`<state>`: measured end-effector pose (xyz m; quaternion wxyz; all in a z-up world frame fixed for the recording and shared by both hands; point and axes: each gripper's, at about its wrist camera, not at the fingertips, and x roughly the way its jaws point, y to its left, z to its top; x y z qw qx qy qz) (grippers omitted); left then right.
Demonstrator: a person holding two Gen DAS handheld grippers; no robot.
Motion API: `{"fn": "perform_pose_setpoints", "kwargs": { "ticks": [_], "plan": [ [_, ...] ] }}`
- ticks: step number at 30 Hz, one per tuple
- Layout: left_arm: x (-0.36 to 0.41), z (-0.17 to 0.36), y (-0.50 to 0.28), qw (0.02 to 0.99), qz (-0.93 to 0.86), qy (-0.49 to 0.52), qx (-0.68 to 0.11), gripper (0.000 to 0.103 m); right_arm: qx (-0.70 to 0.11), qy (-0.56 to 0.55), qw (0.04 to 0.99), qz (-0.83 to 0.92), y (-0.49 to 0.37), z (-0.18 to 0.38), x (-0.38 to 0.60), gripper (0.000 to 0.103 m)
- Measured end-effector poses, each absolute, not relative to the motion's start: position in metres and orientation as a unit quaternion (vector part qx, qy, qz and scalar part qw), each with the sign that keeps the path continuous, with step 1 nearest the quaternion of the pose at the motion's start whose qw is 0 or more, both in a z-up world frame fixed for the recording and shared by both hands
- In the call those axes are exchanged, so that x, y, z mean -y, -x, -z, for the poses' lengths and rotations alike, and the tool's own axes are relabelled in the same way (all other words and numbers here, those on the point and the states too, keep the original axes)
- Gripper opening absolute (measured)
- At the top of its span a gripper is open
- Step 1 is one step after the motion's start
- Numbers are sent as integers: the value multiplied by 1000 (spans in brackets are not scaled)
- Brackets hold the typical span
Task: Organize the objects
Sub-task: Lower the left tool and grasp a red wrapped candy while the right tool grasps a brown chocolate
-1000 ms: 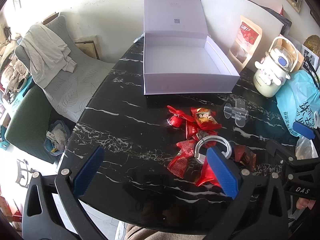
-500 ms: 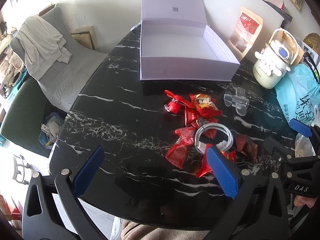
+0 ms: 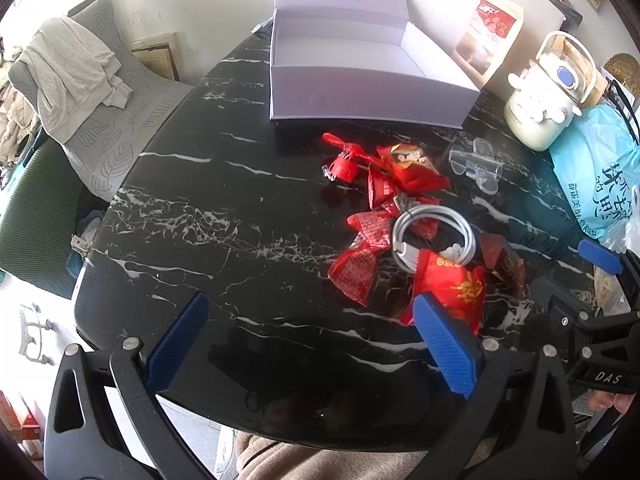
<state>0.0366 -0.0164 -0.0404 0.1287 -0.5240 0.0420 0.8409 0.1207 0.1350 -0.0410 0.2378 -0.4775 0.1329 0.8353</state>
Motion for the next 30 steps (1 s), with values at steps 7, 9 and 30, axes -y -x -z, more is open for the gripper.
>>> {"fn": "perform_pose_setpoints", "kwargs": {
  "ticks": [7,9,30],
  "plan": [
    [21,50,-37,143,-841,520,-37,99,-132,483,229,-834,-122,57,-129,101],
    [22,53,-36,145,-842,519,-36,98,-130,485,227,-835,-122,62,-129,98],
    [-2,68,-17,212,-837,498,-73,66,-102,479,182,-853,-104,82,-138,70]
  ]
}}
